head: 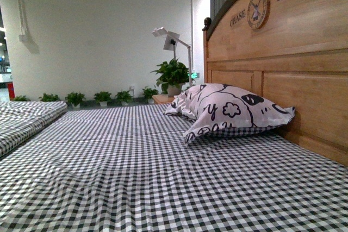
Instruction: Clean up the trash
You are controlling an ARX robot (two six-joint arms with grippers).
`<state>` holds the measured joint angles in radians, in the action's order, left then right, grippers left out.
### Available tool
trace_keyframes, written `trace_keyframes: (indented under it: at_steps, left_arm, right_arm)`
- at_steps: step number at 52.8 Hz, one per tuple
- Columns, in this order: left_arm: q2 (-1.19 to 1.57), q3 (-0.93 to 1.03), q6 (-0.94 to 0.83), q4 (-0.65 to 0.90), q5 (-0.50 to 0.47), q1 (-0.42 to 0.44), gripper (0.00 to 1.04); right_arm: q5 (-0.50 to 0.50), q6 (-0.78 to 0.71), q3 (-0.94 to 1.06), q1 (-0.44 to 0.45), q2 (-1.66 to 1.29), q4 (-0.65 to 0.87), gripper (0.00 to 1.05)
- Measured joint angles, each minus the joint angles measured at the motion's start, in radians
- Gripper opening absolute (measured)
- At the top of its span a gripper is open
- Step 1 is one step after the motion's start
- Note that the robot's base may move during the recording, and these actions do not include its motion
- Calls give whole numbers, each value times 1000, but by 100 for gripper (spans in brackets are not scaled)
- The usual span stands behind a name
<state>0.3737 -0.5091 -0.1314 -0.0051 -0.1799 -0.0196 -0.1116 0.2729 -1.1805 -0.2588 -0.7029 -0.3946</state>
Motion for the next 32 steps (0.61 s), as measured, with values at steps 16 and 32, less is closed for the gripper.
trace_keyframes:
  at_steps: [16,32]
  left_arm:
    - [0,0,0,0,0,0,27]
    - [0,0,3,0,0,0,27]
  right_arm:
    - [0,0,0,0,0,0,19]
    - [0,0,0,0,0,0,19]
